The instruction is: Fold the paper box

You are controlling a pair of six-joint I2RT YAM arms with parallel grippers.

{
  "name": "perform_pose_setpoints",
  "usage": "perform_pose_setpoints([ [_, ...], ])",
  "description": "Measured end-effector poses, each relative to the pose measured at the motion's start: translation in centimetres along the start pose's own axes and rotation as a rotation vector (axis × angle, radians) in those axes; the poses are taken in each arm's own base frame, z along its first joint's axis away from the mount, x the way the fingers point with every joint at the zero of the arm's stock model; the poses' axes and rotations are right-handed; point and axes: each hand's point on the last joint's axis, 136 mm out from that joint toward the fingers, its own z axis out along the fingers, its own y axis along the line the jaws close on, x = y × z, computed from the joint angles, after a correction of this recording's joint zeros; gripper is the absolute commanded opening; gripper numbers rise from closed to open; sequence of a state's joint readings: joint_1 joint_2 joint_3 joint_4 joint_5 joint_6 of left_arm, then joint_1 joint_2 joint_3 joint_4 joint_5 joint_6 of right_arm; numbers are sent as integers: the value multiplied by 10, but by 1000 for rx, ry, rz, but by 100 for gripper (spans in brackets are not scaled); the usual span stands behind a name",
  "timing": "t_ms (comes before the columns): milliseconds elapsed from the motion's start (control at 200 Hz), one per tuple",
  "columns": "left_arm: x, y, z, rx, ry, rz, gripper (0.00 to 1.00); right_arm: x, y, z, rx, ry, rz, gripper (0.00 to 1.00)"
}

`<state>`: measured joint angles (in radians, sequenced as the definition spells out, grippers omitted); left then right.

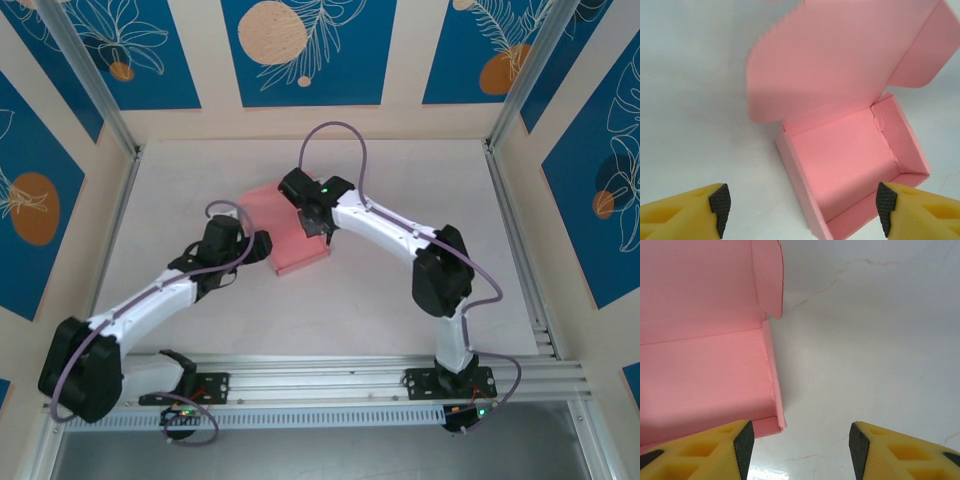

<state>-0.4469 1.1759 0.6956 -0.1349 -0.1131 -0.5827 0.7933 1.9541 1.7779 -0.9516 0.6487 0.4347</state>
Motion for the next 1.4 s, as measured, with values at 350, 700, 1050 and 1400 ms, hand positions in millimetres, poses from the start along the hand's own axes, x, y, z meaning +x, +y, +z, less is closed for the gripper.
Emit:
perform_pose_setpoints([
  [350,-52,34,-2,51,-17,149,74,-52,-35,-11,-271,-111,0,62],
  [700,-36,21,39,177,53,203,55,-78,2,32,-424,-84,-64,57],
  [1050,-38,24,55,164,55,202,40,-83,17,58,-487,-47,-53,49],
  [1400,-46,16,59,158,36,218,31,-80,27,60,-500,-39,-50,36],
])
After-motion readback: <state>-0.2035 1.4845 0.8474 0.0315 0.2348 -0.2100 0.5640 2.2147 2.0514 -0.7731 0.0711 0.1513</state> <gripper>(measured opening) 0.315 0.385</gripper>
